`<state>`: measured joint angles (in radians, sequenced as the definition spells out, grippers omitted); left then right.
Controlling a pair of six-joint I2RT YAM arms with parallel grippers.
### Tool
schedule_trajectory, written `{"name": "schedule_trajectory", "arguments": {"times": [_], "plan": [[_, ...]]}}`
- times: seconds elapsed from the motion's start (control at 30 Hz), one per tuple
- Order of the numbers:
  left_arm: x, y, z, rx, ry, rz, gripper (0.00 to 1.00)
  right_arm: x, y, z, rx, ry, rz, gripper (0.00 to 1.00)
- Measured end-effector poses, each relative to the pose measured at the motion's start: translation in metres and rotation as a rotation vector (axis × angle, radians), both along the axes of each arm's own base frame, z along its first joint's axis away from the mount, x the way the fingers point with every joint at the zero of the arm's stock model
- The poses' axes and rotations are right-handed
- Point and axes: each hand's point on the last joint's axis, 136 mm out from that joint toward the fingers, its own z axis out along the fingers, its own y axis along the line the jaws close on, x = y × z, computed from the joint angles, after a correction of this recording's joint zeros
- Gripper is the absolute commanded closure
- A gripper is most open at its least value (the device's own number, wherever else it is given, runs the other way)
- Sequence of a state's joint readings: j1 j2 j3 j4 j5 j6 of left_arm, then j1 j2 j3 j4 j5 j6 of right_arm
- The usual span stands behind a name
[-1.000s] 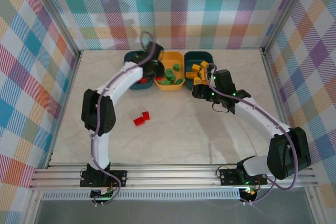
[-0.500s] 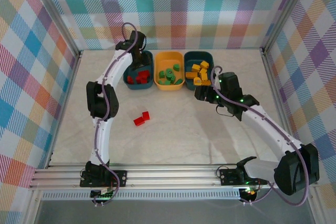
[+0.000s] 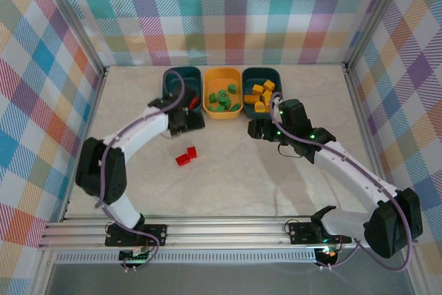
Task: Sort the legos into containers by color
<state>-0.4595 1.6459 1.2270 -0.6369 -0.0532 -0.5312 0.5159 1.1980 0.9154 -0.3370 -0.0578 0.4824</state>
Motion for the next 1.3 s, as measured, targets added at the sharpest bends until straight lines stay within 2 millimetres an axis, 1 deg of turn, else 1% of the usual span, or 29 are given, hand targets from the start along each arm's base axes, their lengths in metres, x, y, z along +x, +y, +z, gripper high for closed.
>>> {"name": "schedule_trajectory", "arguments": {"times": [0.07, 0.13, 0.2, 0.27, 0.37, 0.5, 0.6, 0.67, 0.77, 0.87, 0.93, 1.13, 1.3], "plan": [[-0.026, 0.005, -0.023, 0.008, 0.043, -0.012, 0.13, 0.000, 0.002, -0.009, -0.012, 0.022, 0.004, 0.26], [-0.047, 0.018, -0.048, 0.037, 0.090, -0.006, 0.10, -0.001, 0.003, -0.015, -0.020, 0.038, 0.009, 0.27], [-0.057, 0.026, -0.062, 0.061, 0.113, -0.011, 0.09, -0.002, 0.005, -0.018, -0.019, 0.043, 0.014, 0.26], [-0.058, 0.027, -0.069, 0.063, 0.103, -0.013, 0.09, -0.003, 0.008, -0.020, -0.018, 0.049, 0.019, 0.26], [-0.047, 0.021, -0.069, 0.039, 0.044, -0.027, 0.09, -0.004, 0.014, -0.026, -0.022, 0.058, 0.032, 0.26], [-0.027, 0.010, -0.059, -0.005, -0.051, -0.049, 0.09, -0.007, 0.019, -0.032, -0.033, 0.075, 0.048, 0.26], [-0.018, 0.003, -0.054, -0.032, -0.090, -0.064, 0.11, -0.007, 0.019, -0.032, -0.035, 0.073, 0.046, 0.26], [-0.015, -0.001, -0.054, -0.047, -0.102, -0.072, 0.11, -0.007, 0.018, -0.032, -0.038, 0.071, 0.044, 0.26], [-0.023, -0.004, -0.065, -0.049, -0.085, -0.089, 0.12, -0.006, 0.017, -0.033, -0.042, 0.069, 0.039, 0.26], [-0.040, -0.006, -0.079, -0.030, -0.049, -0.115, 0.13, -0.005, 0.017, -0.033, -0.045, 0.067, 0.035, 0.26], [-0.044, -0.010, -0.076, -0.027, -0.058, -0.126, 0.13, -0.005, 0.016, -0.033, -0.047, 0.065, 0.032, 0.26], [-0.073, -0.030, -0.066, -0.025, -0.041, -0.204, 0.14, -0.005, 0.016, -0.031, -0.046, 0.061, 0.030, 0.26], [-0.081, -0.035, -0.066, -0.032, -0.027, -0.215, 0.16, -0.005, 0.016, -0.031, -0.046, 0.061, 0.030, 0.26]]}}
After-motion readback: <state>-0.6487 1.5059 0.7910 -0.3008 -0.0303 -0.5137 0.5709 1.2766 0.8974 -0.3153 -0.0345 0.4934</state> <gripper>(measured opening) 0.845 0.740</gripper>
